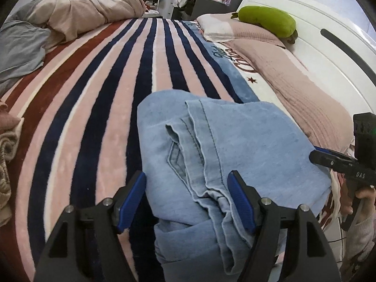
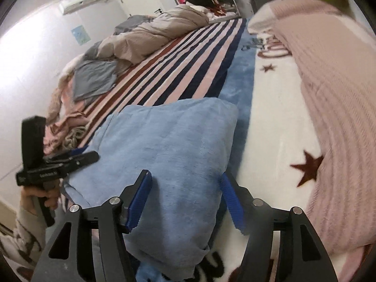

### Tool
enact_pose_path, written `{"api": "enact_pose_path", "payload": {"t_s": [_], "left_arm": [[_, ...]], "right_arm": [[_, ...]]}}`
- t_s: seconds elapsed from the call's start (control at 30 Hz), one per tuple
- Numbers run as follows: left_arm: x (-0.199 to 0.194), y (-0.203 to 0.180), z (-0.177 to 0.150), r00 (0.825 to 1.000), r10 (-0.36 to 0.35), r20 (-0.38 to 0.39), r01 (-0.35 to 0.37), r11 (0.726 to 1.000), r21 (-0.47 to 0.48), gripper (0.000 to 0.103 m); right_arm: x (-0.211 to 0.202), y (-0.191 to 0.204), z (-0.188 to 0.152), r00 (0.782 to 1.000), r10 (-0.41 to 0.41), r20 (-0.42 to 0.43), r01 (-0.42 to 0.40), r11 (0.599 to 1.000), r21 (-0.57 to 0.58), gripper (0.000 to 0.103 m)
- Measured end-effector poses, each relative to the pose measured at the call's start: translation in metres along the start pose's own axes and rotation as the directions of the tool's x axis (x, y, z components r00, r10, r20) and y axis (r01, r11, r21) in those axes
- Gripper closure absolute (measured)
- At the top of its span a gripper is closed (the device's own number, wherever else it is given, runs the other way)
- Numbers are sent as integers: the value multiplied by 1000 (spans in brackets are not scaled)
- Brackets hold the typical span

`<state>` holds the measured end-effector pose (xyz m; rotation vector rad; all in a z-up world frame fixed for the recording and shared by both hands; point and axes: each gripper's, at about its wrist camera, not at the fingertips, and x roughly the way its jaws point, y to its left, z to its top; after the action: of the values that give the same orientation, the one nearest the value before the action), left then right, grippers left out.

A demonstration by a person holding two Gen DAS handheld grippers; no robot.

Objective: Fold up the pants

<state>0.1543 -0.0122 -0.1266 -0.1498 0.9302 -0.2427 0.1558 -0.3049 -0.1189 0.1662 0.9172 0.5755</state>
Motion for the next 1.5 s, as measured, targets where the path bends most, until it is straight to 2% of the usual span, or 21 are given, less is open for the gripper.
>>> {"api": "enact_pose_path", "payload": {"t_s": [0.1,0.33,0.47,0.57,0.7,0.73,0.8,0.9,1.2,1.5], "left_arm": [[4,0,0,1000,2,-15,-2,1000,-2,34],[11,4,-1,1000,-5,-25,5,1000,-18,34],[12,1,-2,999,-20,-25,20,1000,-6,49],[12,-3,-1,999,-22,-23,22,1000,9,63],[7,-12,2,1000,6,-5,-6,998,56,78],[4,-14,4,1000,8,5,-9,998,61,79],[-3,-15,7,1000,-2,25,0,998,64,84],[-14,-17,13,999,-20,49,16,997,76,87],[-57,-12,30,989,-37,141,20,993,118,88],[-109,26,38,976,-17,219,-10,992,122,88]], "right_arm": [[5,-6,-2,999,35,-10,-35,999,29,43],[19,-9,-3,997,61,-38,-61,998,25,38],[27,-12,-3,994,92,-54,-90,995,45,36],[30,-14,-3,990,125,-64,-121,991,65,41],[29,-8,-3,988,141,-68,-138,990,42,61],[27,-6,-3,989,132,-63,-130,991,36,63],[23,-4,-1,992,116,-46,-114,993,33,76],[13,-1,3,993,114,-8,-114,993,42,83],[-13,37,23,992,100,74,-99,995,-15,87],[-14,95,48,985,128,113,-121,991,-64,87]]}}
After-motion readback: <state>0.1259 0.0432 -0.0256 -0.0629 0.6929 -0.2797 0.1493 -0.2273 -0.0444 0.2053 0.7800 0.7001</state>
